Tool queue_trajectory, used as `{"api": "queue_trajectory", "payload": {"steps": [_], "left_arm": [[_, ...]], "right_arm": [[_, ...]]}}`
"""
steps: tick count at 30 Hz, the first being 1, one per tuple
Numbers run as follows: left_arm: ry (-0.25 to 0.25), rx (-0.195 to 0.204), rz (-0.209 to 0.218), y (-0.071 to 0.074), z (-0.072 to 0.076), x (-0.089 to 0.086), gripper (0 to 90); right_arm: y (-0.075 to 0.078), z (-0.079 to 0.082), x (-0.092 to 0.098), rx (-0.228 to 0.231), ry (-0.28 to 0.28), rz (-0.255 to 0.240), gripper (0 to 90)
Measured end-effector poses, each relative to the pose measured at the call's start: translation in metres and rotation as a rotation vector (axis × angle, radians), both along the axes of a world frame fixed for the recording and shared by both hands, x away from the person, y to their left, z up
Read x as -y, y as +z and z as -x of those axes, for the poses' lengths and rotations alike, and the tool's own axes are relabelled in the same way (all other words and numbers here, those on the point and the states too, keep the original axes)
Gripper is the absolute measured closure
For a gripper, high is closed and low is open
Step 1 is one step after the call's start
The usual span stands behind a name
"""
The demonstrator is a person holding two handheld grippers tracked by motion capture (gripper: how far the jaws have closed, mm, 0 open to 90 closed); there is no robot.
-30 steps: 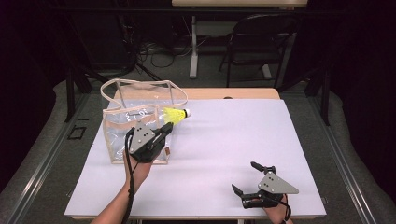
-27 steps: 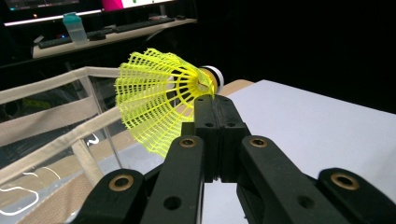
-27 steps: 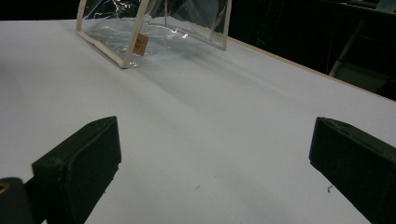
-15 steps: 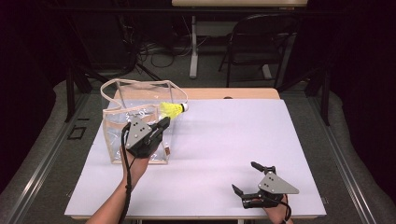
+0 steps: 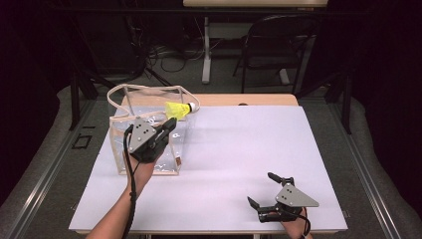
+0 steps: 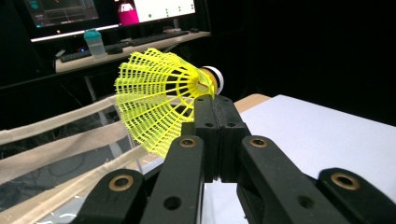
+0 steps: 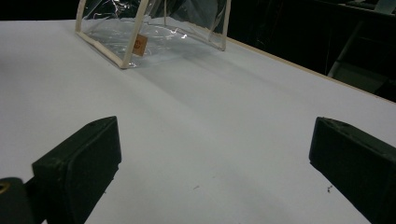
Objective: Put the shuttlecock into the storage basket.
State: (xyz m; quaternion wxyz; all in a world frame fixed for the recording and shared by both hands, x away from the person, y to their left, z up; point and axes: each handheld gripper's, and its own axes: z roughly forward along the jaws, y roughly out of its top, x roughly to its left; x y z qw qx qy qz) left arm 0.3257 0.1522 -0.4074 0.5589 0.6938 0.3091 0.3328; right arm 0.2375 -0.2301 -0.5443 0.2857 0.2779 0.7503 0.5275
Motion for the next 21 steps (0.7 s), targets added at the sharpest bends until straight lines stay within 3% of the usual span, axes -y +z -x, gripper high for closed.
{"api": "queue_trajectory", "payload": {"steps": [21], "left_arm": [[0.031, 0.01, 0.009, 0.014, -0.011, -0.013, 89.9]], "right_arm": [[0.0, 0.0, 0.0, 0.004, 0.0, 0.001, 1.9]]}}
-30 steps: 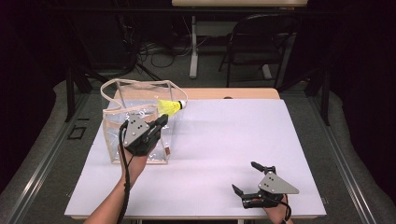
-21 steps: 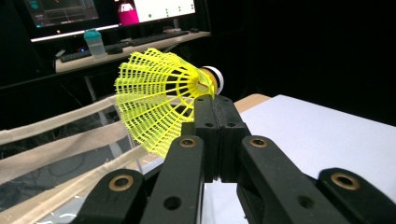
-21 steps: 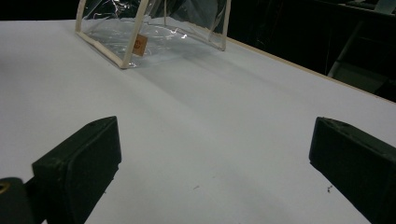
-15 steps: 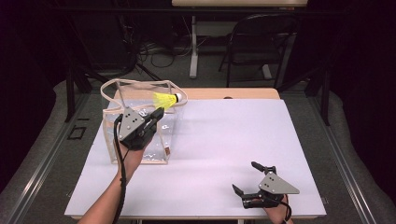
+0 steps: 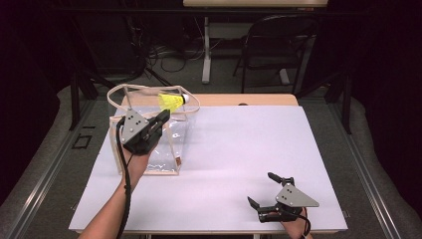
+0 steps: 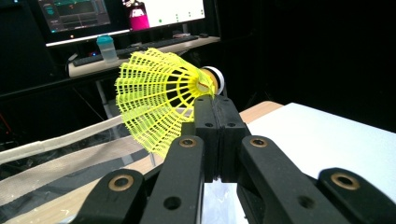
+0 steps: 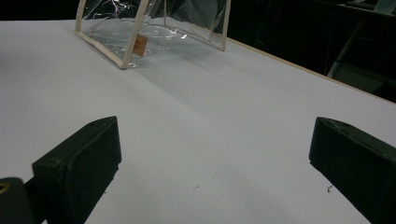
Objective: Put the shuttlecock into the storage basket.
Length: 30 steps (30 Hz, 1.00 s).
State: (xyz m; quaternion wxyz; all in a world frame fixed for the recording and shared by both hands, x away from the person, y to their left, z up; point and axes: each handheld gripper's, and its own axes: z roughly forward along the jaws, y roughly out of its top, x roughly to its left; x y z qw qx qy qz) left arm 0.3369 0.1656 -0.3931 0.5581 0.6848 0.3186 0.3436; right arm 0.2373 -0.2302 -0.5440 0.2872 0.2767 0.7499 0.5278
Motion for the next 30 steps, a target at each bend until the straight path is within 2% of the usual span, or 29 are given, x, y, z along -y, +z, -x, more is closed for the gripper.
{"api": "queue_trajectory", "payload": {"steps": [23, 30], "left_arm": [[0.04, -0.02, 0.0, 0.01, -0.02, -0.012, 89.8], [0.05, -0.032, -0.01, 0.008, -0.025, -0.014, 89.8]], "right_arm": [[0.0, 0.0, 0.0, -0.003, -0.001, 0.001, 1.9], [0.0, 0.0, -0.001, -0.006, -0.002, 0.002, 1.9]]}}
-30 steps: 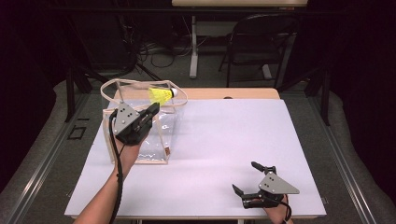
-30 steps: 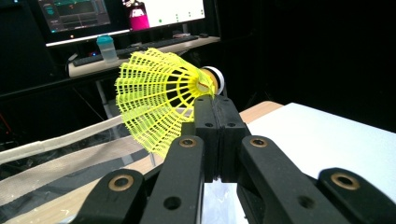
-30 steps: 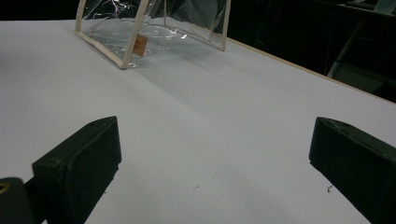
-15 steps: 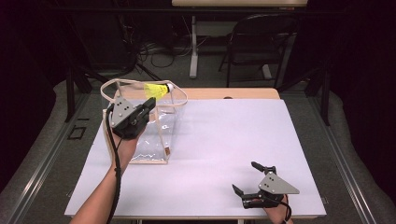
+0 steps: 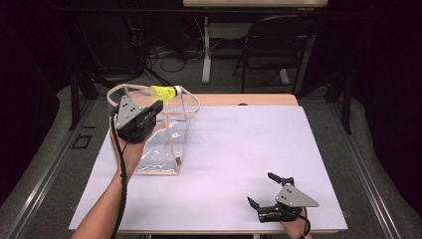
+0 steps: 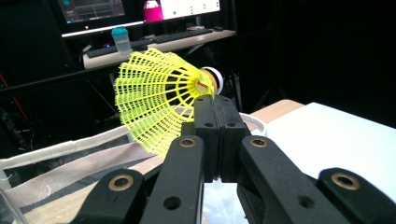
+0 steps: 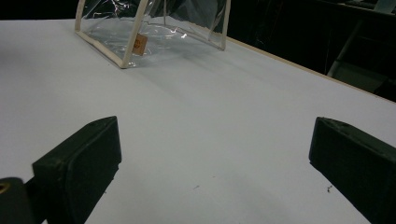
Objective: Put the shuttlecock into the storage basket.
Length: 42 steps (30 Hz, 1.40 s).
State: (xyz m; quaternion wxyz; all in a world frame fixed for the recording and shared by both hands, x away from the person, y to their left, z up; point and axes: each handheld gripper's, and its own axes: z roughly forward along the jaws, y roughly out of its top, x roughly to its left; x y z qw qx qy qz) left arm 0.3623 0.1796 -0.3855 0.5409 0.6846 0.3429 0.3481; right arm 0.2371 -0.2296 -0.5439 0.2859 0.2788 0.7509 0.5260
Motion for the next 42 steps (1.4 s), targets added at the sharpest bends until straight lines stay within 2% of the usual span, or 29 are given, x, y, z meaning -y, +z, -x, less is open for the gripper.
{"api": "queue_trajectory", "payload": {"steps": [25, 42], "left_arm": [[0.007, -0.031, -0.023, 0.0, -0.019, -0.007, 89.8], [0.018, -0.068, -0.072, 0.001, -0.028, -0.009, 89.8]], "right_arm": [[-0.001, -0.001, 0.0, -0.002, -0.001, -0.001, 2.0], [-0.001, -0.001, 0.0, -0.002, -0.001, 0.002, 2.0]]}}
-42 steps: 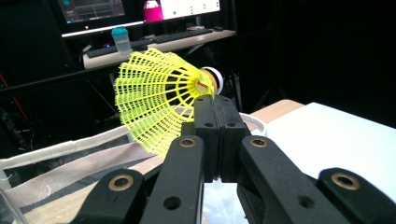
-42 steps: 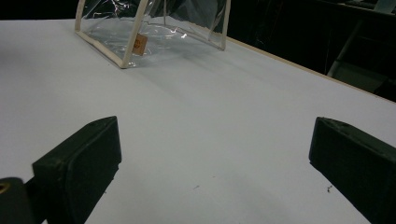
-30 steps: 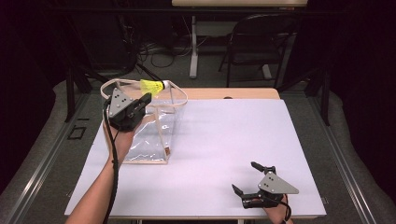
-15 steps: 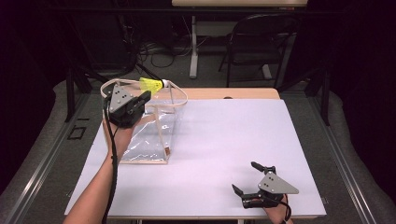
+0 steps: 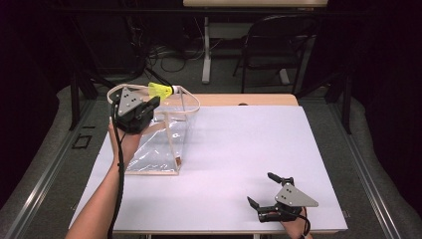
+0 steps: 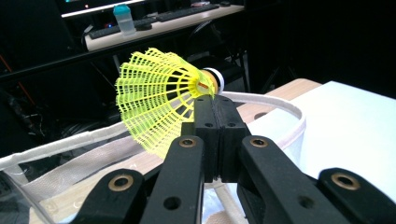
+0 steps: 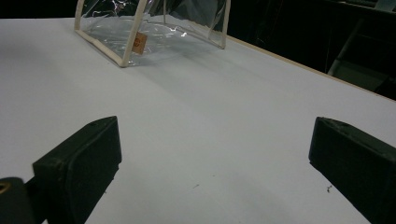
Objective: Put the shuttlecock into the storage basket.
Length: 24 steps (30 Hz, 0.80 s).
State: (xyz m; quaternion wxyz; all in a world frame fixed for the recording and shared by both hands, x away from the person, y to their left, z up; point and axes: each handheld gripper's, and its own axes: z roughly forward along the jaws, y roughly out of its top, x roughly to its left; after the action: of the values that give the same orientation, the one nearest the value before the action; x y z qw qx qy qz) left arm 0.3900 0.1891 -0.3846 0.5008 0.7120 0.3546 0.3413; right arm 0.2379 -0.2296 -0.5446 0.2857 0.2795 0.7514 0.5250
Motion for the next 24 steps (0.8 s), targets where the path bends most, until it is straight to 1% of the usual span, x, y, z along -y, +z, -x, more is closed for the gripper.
{"api": "queue_trajectory", "payload": {"steps": [7, 17, 24], "left_arm": [[-0.002, -0.03, -0.024, -0.003, -0.005, -0.001, 89.8], [-0.003, -0.06, -0.054, -0.004, -0.011, -0.002, 89.8], [-0.016, -0.093, -0.082, -0.005, -0.016, -0.002, 89.7]], "right_arm": [[0.0, 0.0, 0.0, -0.001, 0.0, -0.001, 2.0], [0.0, 0.0, 0.0, 0.0, 0.0, 0.0, 2.0], [0.0, 0.0, 0.0, 0.0, 0.001, 0.0, 2.0]]}}
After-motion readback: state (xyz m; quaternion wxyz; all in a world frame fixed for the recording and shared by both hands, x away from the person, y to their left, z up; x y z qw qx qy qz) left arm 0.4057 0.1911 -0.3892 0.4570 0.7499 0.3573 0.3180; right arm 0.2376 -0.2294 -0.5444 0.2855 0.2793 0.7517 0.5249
